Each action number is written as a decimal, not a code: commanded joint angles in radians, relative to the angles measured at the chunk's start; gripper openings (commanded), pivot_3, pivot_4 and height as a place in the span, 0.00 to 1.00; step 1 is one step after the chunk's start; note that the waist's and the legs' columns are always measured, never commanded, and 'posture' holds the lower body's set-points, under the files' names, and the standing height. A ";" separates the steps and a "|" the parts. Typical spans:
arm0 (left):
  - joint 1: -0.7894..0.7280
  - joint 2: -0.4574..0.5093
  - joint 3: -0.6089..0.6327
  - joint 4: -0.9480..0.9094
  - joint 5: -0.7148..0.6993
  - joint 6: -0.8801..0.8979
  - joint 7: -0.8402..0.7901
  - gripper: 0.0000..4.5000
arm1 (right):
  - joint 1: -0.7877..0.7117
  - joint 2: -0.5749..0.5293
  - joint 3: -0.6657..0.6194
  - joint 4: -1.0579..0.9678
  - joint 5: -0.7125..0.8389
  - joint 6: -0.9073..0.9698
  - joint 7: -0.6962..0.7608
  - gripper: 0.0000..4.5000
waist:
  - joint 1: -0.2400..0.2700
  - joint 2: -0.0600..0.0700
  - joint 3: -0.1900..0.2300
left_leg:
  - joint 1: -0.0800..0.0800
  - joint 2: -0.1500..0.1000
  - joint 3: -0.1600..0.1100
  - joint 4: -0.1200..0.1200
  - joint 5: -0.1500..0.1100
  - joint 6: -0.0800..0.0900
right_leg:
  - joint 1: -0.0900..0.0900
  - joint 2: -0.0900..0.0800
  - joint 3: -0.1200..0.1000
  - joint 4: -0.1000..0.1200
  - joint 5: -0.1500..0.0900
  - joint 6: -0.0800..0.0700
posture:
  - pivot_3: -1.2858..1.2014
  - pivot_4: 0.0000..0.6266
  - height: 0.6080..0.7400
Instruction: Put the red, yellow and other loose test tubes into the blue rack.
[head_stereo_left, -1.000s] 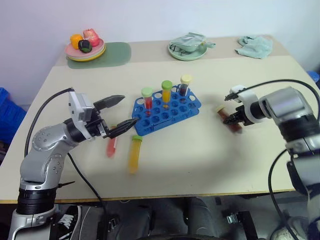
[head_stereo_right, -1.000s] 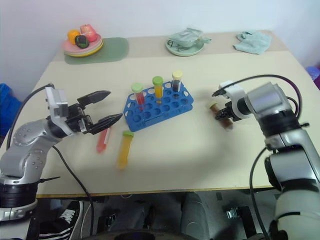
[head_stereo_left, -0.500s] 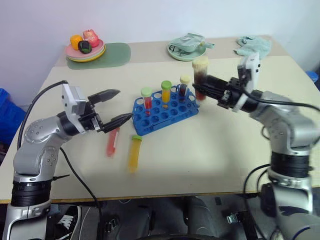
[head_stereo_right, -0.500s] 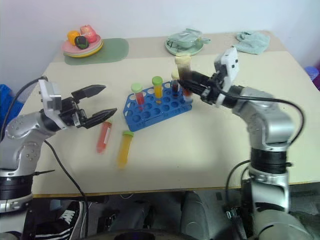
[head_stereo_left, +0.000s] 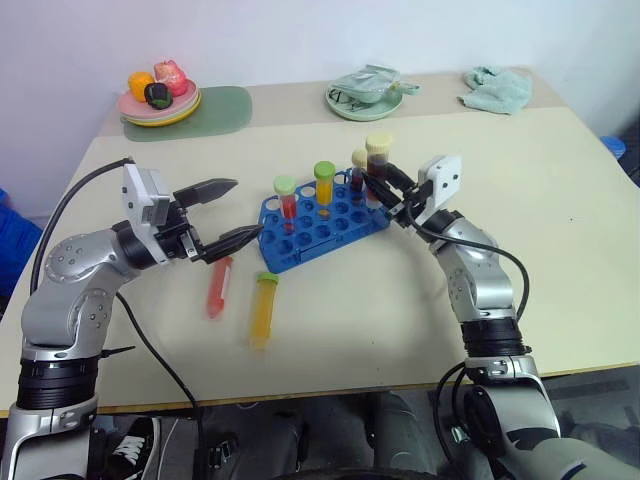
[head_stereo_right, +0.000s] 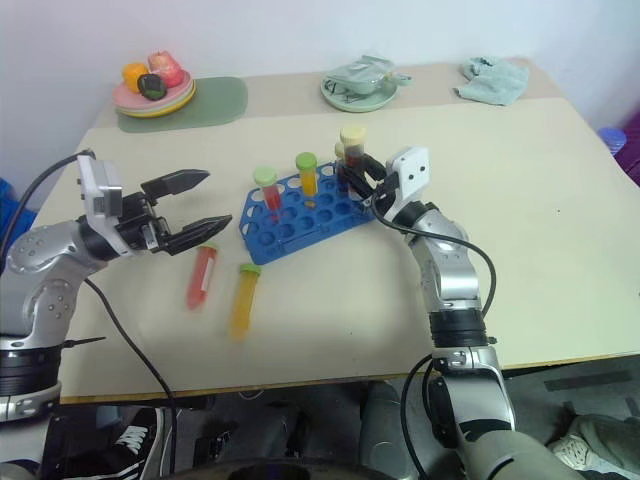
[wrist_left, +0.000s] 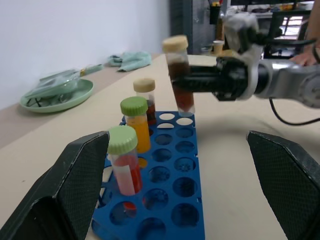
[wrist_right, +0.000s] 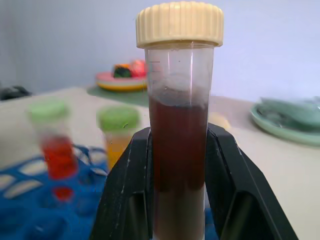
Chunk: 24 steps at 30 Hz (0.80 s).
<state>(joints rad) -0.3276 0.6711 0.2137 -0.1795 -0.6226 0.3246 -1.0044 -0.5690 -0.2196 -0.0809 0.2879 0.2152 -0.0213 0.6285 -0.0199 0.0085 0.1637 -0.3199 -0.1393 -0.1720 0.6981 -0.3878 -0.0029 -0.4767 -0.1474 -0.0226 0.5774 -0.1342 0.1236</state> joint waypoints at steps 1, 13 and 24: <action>-0.012 0.019 0.026 -0.027 -0.017 -0.005 -0.010 1.00 | -0.004 0.004 0.024 0.025 -0.038 -0.100 -0.017 0.17 | 0.000 0.000 0.000 | 0.000 0.000 0.000 0.000 0.000 0.000 | 0.000 0.000 0.000 0.000 0.000 0.000 | 0.52 0.24 1.00; -0.009 0.022 0.029 -0.020 -0.015 -0.006 -0.022 1.00 | -0.025 0.024 0.022 0.156 -0.041 -0.192 -0.052 0.17 | 0.001 0.000 0.000 | 0.000 0.000 0.000 0.000 0.000 0.000 | 0.000 0.000 0.000 0.000 0.000 0.000 | 0.52 0.24 1.00; -0.006 0.030 0.037 -0.009 -0.014 -0.011 -0.032 1.00 | -0.028 0.060 -0.011 0.166 0.030 -0.152 -0.064 0.17 | -0.001 0.000 0.000 | 0.000 0.000 0.000 0.000 0.000 0.000 | 0.000 0.001 0.000 0.000 0.000 0.000 | 0.52 0.24 1.00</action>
<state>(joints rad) -0.3275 0.6866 0.2193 -0.1767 -0.6228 0.3245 -1.0330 -0.5808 -0.1698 -0.0777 0.4733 0.2108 -0.1802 0.5585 -0.0206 0.0086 0.1637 -0.3197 -0.1389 -0.1721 0.6981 -0.3878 -0.0029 -0.4765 -0.1468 -0.0221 0.5773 -0.1342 0.1236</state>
